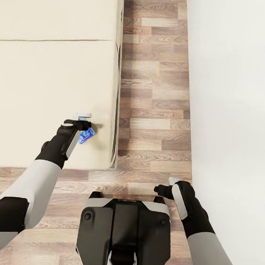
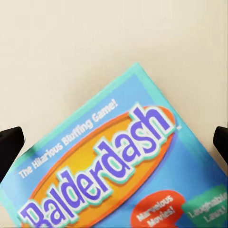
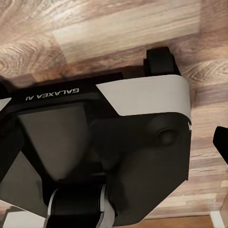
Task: Put all the toys in the child's room - the three board games (two on the bed and one on the table), the two jigsaw puzzles on the table, and the tennis ball on the table - inside the toy box on the table in the child's room.
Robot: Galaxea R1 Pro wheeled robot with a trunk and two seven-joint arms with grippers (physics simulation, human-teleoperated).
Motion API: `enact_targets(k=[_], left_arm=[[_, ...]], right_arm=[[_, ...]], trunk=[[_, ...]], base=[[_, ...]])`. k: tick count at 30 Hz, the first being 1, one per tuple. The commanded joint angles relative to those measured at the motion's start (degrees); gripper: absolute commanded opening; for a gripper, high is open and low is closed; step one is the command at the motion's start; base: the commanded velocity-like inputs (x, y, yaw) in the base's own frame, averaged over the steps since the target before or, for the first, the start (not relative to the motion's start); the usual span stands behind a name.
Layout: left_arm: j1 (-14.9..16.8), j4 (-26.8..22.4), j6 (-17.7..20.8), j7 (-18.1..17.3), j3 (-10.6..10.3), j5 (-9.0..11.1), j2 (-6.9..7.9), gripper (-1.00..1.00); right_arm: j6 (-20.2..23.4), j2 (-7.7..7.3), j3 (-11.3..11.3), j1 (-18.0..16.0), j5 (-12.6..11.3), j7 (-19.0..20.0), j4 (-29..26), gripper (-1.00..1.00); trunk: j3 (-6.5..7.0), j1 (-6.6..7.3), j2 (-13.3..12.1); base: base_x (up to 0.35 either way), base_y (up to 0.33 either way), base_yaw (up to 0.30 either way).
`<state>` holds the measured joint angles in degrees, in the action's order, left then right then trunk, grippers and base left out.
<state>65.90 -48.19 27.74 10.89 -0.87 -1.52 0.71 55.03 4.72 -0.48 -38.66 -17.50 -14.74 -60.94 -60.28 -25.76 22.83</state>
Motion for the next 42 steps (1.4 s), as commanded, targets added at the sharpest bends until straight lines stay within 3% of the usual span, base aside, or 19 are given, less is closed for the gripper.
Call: enact_targets(k=[1, 35, 42], left_arm=[[0.0, -0.1, 0.3, 0.1, -0.1, -0.1, 0.11, 1.00], [-0.2, -0.1, 0.0, 0.0, 0.2, -0.1, 0.67, 1.00], [-0.5, 0.0, -0.3, -0.1, 0.1, 0.2, 0.04, 1.00]], right_arm=[[0.2, 0.03, 0.0, 0.0, -0.6, -0.5, -0.1, 1.00], [-1.8, -0.22, 0.0, 0.4, -0.6, -0.5, -0.1, 1.00], [-3.3, 0.53, 0.2, 0.9, -0.3, -0.5, -0.1, 1.00]], trunk=[[-0.06, -0.02, 0.1], [-0.06, -0.03, 0.1], [-0.06, -0.03, 0.1]], base=[[-0.188, 0.000, 0.000], [-0.095, 0.000, 0.000], [0.000, 0.000, 0.000]])
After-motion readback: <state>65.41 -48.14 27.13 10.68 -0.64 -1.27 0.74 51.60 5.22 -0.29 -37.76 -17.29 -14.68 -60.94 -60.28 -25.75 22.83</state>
